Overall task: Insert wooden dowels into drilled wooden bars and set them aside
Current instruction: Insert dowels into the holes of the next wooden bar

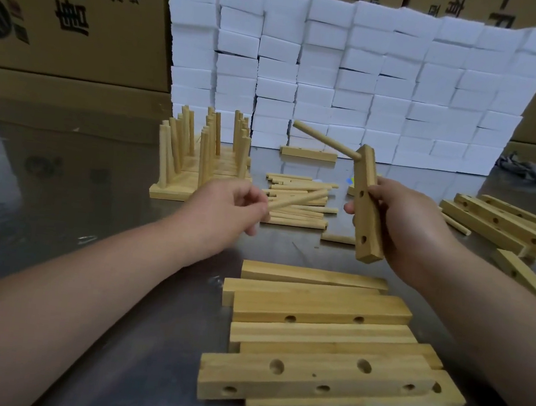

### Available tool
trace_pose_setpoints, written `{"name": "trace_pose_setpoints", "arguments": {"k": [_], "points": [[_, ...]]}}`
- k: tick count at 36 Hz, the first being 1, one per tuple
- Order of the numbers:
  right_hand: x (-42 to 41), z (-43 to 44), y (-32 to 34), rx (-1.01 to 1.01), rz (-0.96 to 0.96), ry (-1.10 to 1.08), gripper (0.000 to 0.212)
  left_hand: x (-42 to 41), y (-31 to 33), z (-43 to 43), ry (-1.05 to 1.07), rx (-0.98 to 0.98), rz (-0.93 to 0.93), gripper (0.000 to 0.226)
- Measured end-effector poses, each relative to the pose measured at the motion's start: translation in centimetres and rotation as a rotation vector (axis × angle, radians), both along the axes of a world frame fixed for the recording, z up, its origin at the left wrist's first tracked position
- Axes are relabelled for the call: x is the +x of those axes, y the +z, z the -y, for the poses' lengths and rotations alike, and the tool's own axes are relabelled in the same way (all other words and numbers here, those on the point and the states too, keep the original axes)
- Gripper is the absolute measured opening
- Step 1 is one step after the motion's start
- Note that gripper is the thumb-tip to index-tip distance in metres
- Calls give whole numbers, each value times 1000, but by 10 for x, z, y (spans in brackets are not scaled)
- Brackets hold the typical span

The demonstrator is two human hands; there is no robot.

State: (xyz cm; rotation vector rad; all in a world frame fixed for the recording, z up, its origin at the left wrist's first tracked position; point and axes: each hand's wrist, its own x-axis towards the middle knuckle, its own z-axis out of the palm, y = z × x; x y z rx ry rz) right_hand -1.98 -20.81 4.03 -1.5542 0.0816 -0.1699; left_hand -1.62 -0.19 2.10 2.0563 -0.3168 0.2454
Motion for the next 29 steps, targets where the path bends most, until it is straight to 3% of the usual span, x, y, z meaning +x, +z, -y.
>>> {"name": "trace_pose_setpoints", "arguments": {"k": [4, 12, 18, 23, 29], "points": [[-2, -2, -2, -40, 23, 130, 33, -9, 4, 7, -38, -62, 91, 12], [-11, -6, 1, -92, 100, 267, 29, -17, 4, 8, -71, -61, 144, 30], [-13, -9, 1, -219, 195, 262, 53, -20, 7, 9, -82, -68, 181, 28], [-14, -8, 0, -270, 207, 232, 38, -21, 7, 12, -105, -100, 181, 30], [-17, -11, 1, -319, 248, 203, 34, -21, 7, 11, -116, -39, 214, 25]]}}
